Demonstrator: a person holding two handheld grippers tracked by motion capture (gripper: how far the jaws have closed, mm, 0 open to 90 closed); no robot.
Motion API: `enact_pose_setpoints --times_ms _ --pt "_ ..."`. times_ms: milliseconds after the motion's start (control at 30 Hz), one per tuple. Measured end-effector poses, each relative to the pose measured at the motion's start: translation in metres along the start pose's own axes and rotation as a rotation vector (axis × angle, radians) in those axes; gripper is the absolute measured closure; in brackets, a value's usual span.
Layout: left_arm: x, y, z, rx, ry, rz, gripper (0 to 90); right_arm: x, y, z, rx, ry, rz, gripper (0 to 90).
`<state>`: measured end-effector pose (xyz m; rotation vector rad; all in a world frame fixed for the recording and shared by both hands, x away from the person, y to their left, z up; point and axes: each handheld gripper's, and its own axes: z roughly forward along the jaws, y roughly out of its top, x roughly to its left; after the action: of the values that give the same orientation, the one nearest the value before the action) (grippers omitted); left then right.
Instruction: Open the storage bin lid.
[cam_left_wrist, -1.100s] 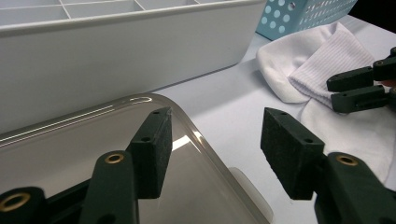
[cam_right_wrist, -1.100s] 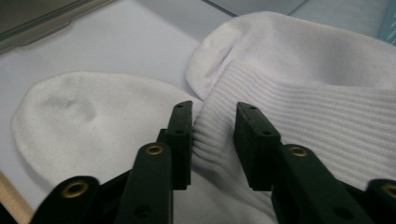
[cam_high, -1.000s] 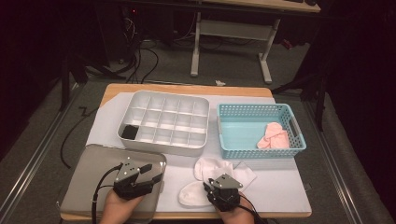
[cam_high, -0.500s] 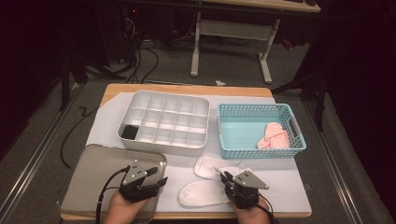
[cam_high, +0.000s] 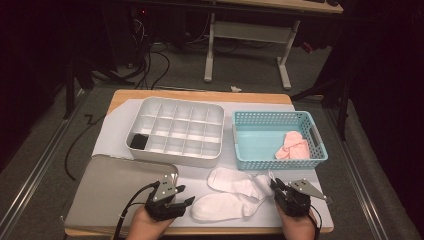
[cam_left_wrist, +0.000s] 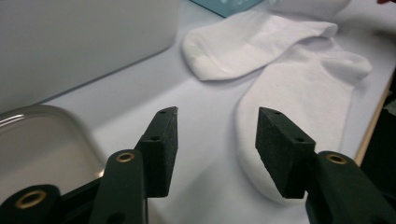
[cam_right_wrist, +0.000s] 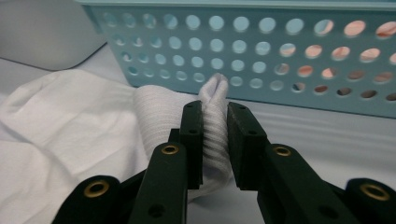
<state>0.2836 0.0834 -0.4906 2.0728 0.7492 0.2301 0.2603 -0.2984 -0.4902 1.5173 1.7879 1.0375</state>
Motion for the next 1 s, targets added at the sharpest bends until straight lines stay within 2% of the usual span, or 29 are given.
enact_pose_setpoints --times_ms 100,133,167,233,300,333,367,433,567,667,700,733,767,900,1000 --pt "-0.013 0.002 0.010 0.061 -0.029 0.026 61.0 -0.005 0.001 0.000 -0.012 0.007 0.015 76.8" --pt "-0.013 0.002 0.010 0.061 -0.029 0.026 63.5 -0.006 0.001 0.001 -0.018 0.010 0.009 76.6" --pt "-0.016 0.001 0.016 0.093 -0.023 0.032 65.4 -0.006 0.001 0.001 -0.022 0.012 0.010 76.4" --pt "-0.017 0.000 0.019 0.108 -0.026 0.031 68.8 -0.005 0.001 0.000 -0.026 0.016 0.008 76.3" --pt "-0.018 -0.002 0.022 0.126 -0.014 0.031 70.4 -0.004 0.000 0.001 -0.029 0.025 0.002 76.4" --pt "-0.019 -0.002 0.023 0.133 0.004 0.036 75.2 -0.003 -0.002 0.000 -0.032 0.033 0.001 76.4" --pt "-0.019 -0.002 0.023 0.133 0.004 0.036 77.9 -0.002 -0.002 0.000 -0.033 0.036 -0.001 76.4" --pt "-0.022 0.000 0.025 0.162 0.021 0.063 82.8 -0.001 -0.004 0.000 -0.031 0.040 0.000 76.4" --pt "-0.023 0.004 0.027 0.173 0.044 0.089 86.8 0.000 -0.004 0.000 -0.035 0.045 -0.005 76.4" --pt "-0.017 0.007 0.030 0.168 0.081 0.092 87.1 0.000 -0.003 0.000 -0.040 0.042 -0.010 76.4" --pt "-0.017 0.007 0.030 0.168 0.081 0.092 87.1 0.000 -0.003 0.000 -0.040 0.042 -0.010 76.4" --pt "-0.009 0.009 0.032 0.167 0.105 0.082 87.1 0.000 -0.002 0.000 -0.041 0.039 -0.010 76.4" --pt "-0.009 0.009 0.032 0.167 0.105 0.082 87.0 0.000 -0.002 0.000 -0.041 0.039 -0.010 76.4" --pt "0.004 0.011 0.032 0.169 0.148 0.070 86.9 -0.003 -0.001 0.001 -0.040 0.020 -0.009 76.3" --pt "0.009 0.010 0.029 0.168 0.150 0.053 86.5 -0.009 -0.002 0.001 -0.035 0.000 0.002 75.7"
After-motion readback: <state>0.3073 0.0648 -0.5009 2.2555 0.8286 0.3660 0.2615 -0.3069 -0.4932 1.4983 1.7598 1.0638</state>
